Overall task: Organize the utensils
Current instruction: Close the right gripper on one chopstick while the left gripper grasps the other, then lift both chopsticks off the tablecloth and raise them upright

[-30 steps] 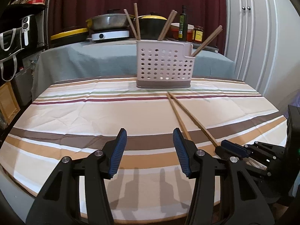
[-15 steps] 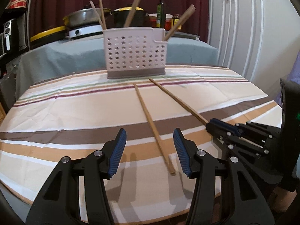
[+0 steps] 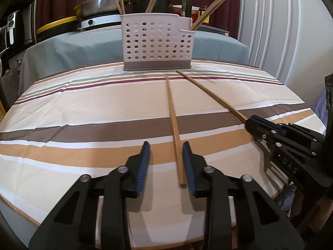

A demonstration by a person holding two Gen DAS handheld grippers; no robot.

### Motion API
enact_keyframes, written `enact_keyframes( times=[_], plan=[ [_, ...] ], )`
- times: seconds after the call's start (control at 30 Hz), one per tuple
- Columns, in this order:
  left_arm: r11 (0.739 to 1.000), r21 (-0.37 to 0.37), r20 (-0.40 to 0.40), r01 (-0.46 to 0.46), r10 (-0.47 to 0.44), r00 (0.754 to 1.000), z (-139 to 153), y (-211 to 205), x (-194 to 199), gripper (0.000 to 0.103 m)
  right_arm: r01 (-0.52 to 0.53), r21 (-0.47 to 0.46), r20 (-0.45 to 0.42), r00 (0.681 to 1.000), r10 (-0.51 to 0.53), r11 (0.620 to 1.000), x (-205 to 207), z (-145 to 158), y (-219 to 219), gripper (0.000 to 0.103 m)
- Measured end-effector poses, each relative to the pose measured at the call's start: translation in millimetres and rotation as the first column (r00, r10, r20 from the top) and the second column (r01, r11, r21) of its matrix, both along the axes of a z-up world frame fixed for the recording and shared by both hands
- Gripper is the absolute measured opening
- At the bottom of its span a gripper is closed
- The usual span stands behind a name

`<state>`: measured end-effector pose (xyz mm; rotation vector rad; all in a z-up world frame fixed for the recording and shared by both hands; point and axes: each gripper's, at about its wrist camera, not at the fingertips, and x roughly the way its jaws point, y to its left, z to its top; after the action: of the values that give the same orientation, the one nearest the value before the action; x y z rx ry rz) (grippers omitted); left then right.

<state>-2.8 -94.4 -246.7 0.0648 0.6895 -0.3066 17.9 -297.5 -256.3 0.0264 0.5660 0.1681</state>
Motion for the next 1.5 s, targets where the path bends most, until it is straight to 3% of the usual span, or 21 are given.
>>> enact_keyframes(
  times=[0.17, 0.3, 0.8, 1.0, 1.23, 1.5],
  plan=[
    [1.0, 0.01, 0.008, 0.019, -0.019, 1.0, 0.1, 0.2, 0.4, 0.015, -0.004, -0.001, 0.011, 1.0, 0.004, 1.0, -1.9, 1.9, -0.5, 0.009],
    [0.999, 0.02, 0.024, 0.026, -0.027, 0.999, 0.3, 1.5, 1.6, 0.008, -0.009, -0.005, 0.023, 1.0, 0.009, 1.0, -5.0, 3.3, -0.9, 0.02],
    [1.0, -0.022, 0.031, -0.003, 0.004, 1.0, -2.3, 17.6, 3.7, 0.011, -0.018, -0.023, 0.043, 0.999, 0.019, 1.0, -12.9, -3.1, 0.8, 0.021],
    [0.999, -0.046, 0.035, -0.001, 0.002, 0.999, -2.8, 20.1, -0.5, 0.011, -0.031, -0.017, 0.041, 0.999, 0.032, 0.999, -13.2, -2.6, 2.3, 0.008],
    [0.998, -0.061, 0.029, 0.001, 0.001, 1.0, -2.0, 23.2, -0.5, 0.007, -0.027, -0.016, 0.047, 0.999, 0.028, 1.0, -15.1, 0.9, 2.2, 0.007],
    [1.0, -0.021, 0.118, 0.008, -0.006, 0.993, 14.5, 22.5, -10.3, 0.006, -0.017, -0.033, 0.096, 0.995, 0.02, 0.999, -22.1, 15.5, 4.1, 0.007]
  ],
)
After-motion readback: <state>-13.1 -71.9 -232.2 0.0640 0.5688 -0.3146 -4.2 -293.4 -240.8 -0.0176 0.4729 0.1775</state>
